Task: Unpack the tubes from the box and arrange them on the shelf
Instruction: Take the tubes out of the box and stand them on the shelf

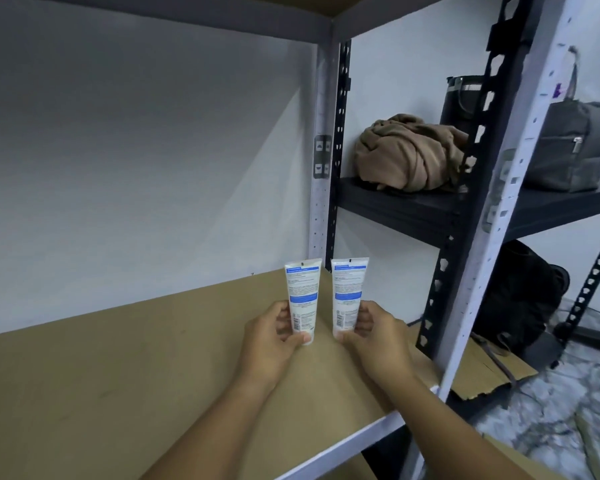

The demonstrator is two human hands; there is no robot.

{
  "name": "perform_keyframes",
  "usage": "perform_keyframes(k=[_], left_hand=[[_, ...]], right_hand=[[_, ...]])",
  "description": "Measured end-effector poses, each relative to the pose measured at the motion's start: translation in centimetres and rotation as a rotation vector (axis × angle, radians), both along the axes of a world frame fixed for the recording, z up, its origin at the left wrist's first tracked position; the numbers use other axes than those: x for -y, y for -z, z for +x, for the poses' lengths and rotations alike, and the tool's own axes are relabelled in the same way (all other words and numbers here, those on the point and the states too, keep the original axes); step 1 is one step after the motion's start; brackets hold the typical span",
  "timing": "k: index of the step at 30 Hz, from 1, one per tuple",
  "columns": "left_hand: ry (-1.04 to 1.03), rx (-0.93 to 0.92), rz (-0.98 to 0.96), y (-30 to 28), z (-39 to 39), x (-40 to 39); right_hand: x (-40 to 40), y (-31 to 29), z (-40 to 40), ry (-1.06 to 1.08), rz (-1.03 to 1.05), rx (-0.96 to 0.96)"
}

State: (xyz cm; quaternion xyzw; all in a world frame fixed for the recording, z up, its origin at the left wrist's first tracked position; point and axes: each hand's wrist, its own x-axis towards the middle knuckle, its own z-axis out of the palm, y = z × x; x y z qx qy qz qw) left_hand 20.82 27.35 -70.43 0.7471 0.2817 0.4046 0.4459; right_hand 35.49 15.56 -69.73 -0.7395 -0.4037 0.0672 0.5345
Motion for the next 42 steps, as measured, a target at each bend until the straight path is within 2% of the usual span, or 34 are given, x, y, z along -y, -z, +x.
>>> perform_keyframes(k=[15,24,27,31,35,39,42], left_hand=[[-0.066,-0.012,0.072,0.3,6.6,-11.7],[-0.105,-0.024,0.104,-0.3,8.1,-14.0],[-0.103,-0.016,0.095,-0.3,8.3,-14.0],[-0.129,-0.013,0.047,0.0,7.7,-12.8],[-0.188,-0.016,0.013,0.4,5.9,-10.2],[-0.211,-0.146,0.053,0.4,4.0,-4.7],[-0.092,-0.301,0.055,-0.2,2.7,0.6]], right_hand=[[-14.3,0.3,6.3,-0.060,-0.062,0.050],[-17.8,-0.3,7.2,-0.048,-0.087,0.071],[-18.3,-0.2,7.4,-0.022,-0.072,0.016],[-16.9,-0.4,7.0,0.001,-0.075,-0.031],[-12.2,-1.4,5.0,0.031,-0.152,0.070],[-5.2,-1.2,1.9,0.093,-0.224,0.131],[1.1,-0.4,-0.4,0.115,-0.277,0.171]])
